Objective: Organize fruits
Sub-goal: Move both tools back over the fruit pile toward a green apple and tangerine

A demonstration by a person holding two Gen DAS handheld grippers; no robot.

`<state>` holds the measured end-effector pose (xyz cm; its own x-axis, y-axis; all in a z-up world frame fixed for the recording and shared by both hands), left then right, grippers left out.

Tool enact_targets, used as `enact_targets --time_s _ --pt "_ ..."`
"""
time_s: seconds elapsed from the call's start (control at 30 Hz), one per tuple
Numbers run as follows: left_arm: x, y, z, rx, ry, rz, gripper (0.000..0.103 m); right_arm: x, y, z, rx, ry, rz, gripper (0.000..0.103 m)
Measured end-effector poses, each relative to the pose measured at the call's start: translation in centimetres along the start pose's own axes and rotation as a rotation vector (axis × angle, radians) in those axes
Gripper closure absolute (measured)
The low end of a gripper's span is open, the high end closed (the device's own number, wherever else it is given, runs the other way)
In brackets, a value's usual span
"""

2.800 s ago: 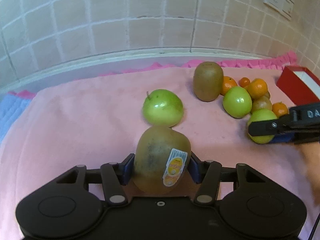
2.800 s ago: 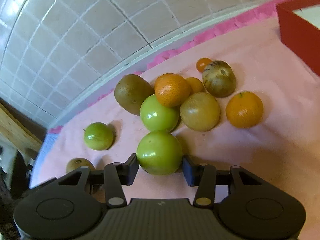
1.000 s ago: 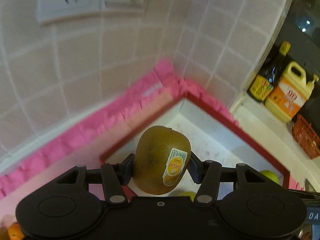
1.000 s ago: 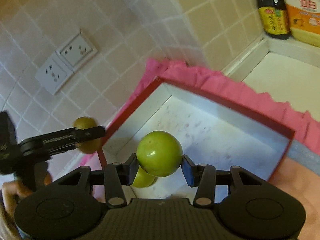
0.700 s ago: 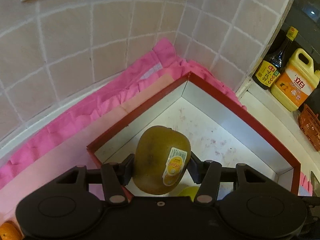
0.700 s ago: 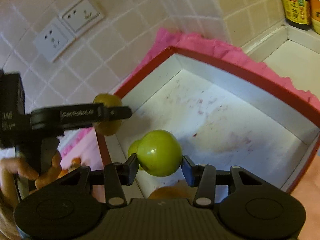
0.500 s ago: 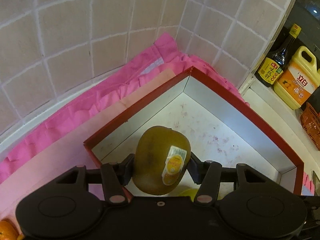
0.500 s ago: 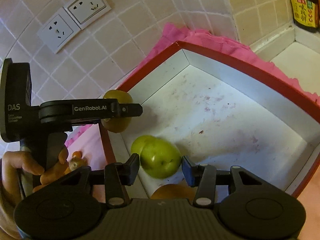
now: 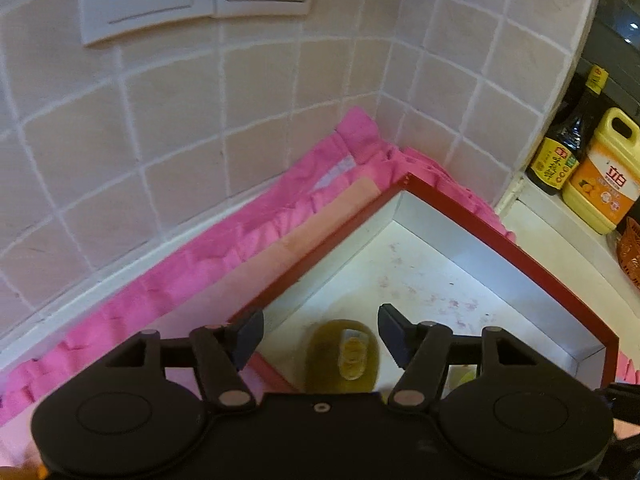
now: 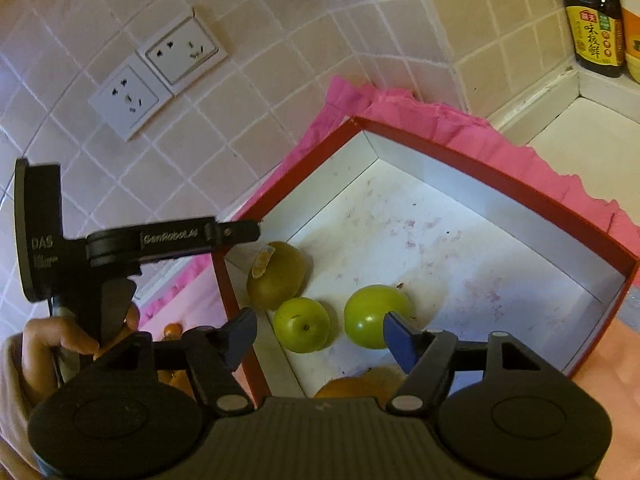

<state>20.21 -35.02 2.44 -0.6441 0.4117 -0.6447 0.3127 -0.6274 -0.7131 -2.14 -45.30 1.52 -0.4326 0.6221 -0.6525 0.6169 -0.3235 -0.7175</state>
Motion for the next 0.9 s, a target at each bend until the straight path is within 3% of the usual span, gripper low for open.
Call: enact_targets --time_s 0.3,0.6,0.9 --pt "-0.2 -3.8 -2.4 -0.082 -0.029 0.05 0.026 -0.4 -0.6 -0.5 -0.008 0.016 0.02 0.03" --pt "0.7 -9.9 -6.6 -0.18 -0.1 0.106 0.025 -1.5 -2.0 -5.0 -0.065 -0.042 0.051 0.03" --pt "4.3 -16.9 -12.6 -0.275 -0.201 0.103 0.024 -1.8 -2.4 -10.9 -0.209 -0.091 0.028 0.029"
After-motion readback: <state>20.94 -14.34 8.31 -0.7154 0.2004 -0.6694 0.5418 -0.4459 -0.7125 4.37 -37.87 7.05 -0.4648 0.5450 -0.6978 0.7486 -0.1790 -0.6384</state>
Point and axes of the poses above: each gripper's, at about its wrist camera, not at the fingertips, and y roughly the way its jaws point, z to its right, x to its underside, the point moved 3 cm from there along y, roughly the way its jaws point, and after that the axes turned 12 degrees about x, right-handed, at the moved point
